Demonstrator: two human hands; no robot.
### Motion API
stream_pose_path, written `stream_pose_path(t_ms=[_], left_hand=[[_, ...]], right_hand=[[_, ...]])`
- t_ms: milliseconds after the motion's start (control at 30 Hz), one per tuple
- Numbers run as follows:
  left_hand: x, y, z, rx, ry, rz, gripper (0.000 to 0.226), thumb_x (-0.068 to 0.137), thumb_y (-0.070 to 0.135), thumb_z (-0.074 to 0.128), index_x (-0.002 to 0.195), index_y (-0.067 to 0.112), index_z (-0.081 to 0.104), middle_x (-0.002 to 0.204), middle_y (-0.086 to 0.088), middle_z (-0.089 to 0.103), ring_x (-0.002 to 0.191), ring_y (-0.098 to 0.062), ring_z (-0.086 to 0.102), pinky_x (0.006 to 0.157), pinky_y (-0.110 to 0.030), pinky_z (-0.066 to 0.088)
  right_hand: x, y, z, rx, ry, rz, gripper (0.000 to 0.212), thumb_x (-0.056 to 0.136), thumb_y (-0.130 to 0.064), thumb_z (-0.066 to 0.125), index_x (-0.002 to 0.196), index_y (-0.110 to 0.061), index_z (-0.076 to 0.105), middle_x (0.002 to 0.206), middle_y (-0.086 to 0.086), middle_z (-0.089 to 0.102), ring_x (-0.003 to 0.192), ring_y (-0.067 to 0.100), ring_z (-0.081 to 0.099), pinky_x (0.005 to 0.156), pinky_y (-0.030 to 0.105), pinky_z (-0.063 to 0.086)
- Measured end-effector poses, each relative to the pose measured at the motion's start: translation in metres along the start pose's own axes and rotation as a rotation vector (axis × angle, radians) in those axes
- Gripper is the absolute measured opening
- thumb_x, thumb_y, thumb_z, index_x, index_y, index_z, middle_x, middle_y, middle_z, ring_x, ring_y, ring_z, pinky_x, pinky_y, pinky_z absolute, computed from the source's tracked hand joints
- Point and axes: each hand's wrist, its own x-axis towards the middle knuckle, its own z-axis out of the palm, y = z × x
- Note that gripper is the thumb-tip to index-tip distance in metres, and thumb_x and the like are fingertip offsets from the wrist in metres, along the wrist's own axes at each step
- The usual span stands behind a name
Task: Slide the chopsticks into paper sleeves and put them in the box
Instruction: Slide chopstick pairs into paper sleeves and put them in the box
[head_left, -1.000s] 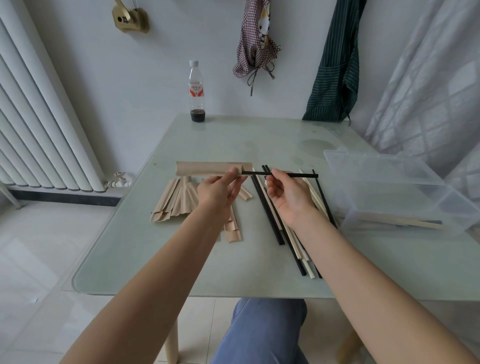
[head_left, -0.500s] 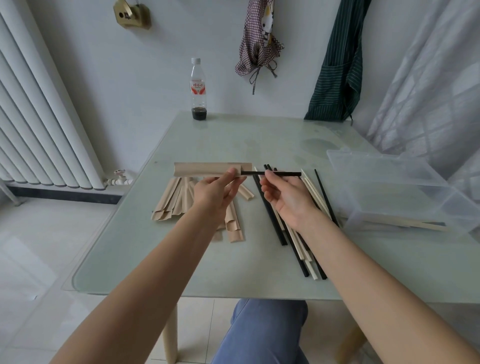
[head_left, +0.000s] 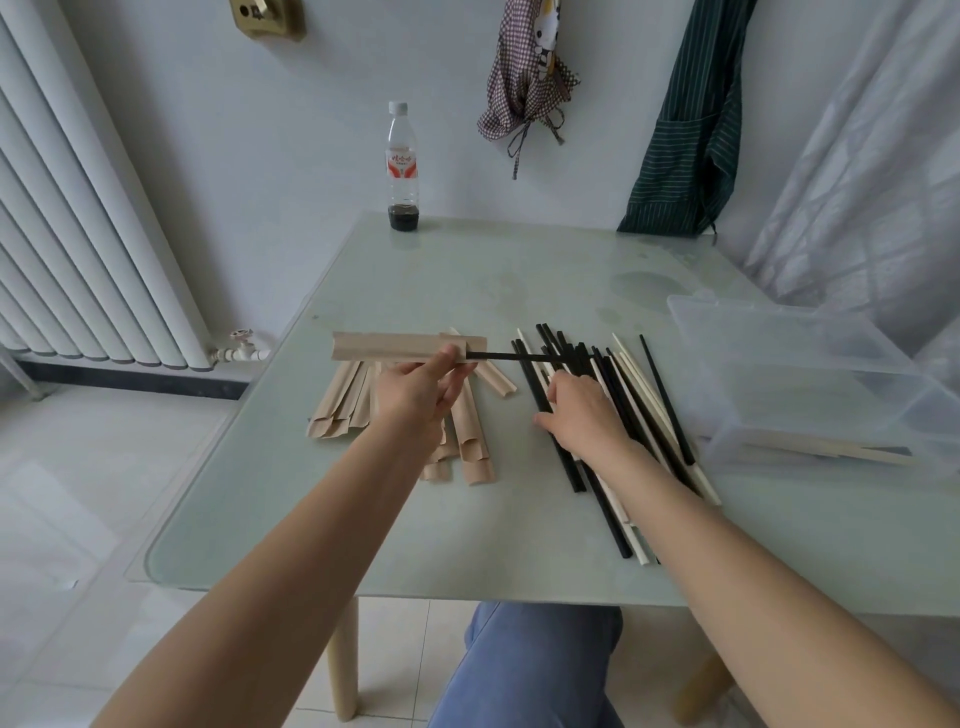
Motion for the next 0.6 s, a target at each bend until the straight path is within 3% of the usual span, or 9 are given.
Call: stream_pose_path(t_ms=[100,267,333,400,467,500,600], left_hand=[[0.002,-0.001,0.002,-0.002,0.006,-0.008,0.011,0.087,0.005,0.063,0.092,-0.004,0.060,0.086,-0.014,0.067,0.067,-0.017,0.070,0.070,-0.018,0.056],[0.000,0.005,0.000,-0.041,0.012,0.012,0.008,0.089,0.003,0.061,0.086,-0.004,0.059,0.081,-0.014,0.067,0.057,-0.014,0.070,0.061,-0.017,0.057],[-0.001,0.008,-0.003,-0.039,0.044,0.013,0.011,0.090,0.004,0.059,0.081,-0.002,0.058,0.068,-0.009,0.066,0.052,-0.012,0.067,0.057,-0.016,0.056],[0.001,0.010,-0.004,-0.019,0.099,0.006,0.014,0.093,0.006,0.056,0.079,0.003,0.054,0.064,-0.007,0.060,0.046,-0.008,0.062,0.053,-0.015,0.053],[0.002,0.010,-0.005,0.015,0.138,-0.003,0.017,0.095,0.008,0.052,0.078,0.006,0.050,0.069,-0.006,0.056,0.054,-0.011,0.059,0.062,-0.021,0.053],[0.002,0.009,-0.004,0.031,0.144,-0.004,0.018,0.096,0.007,0.050,0.077,0.007,0.048,0.071,-0.006,0.055,0.059,-0.013,0.059,0.065,-0.024,0.054],[-0.002,0.009,-0.002,0.056,0.127,0.017,0.020,0.096,0.006,0.049,0.077,0.004,0.048,0.076,-0.009,0.056,0.067,-0.018,0.062,0.062,-0.027,0.058]], right_hand=[[0.003,-0.009,0.004,-0.192,-0.025,0.033,0.033,0.093,-0.006,0.052,0.125,0.001,0.045,0.123,0.020,0.048,0.107,0.033,0.054,0.076,0.035,0.045],[0.007,-0.022,0.007,-0.374,-0.012,-0.028,0.032,0.089,0.007,0.046,0.120,0.003,0.052,0.117,0.020,0.056,0.104,0.032,0.059,0.077,0.033,0.051],[0.009,-0.020,0.002,-0.267,-0.038,-0.011,0.019,0.092,0.005,0.043,0.103,0.001,0.057,0.098,0.015,0.059,0.092,0.031,0.060,0.066,0.030,0.047],[0.012,-0.011,-0.003,-0.059,-0.068,0.028,0.017,0.092,-0.001,0.043,0.077,-0.002,0.051,0.080,0.011,0.054,0.083,0.032,0.060,0.061,0.033,0.049],[0.015,0.001,-0.007,0.202,-0.075,0.067,0.014,0.091,-0.005,0.045,0.083,0.002,0.054,0.086,0.012,0.060,0.083,0.033,0.066,0.073,0.041,0.056],[0.013,0.006,-0.011,0.290,-0.073,0.073,0.014,0.092,-0.007,0.045,0.090,0.000,0.057,0.089,0.010,0.061,0.079,0.028,0.066,0.074,0.038,0.056],[0.005,0.016,-0.023,0.371,-0.067,-0.020,0.019,0.090,-0.013,0.047,0.079,-0.015,0.062,0.079,0.000,0.063,0.065,0.013,0.054,0.060,0.025,0.042]])
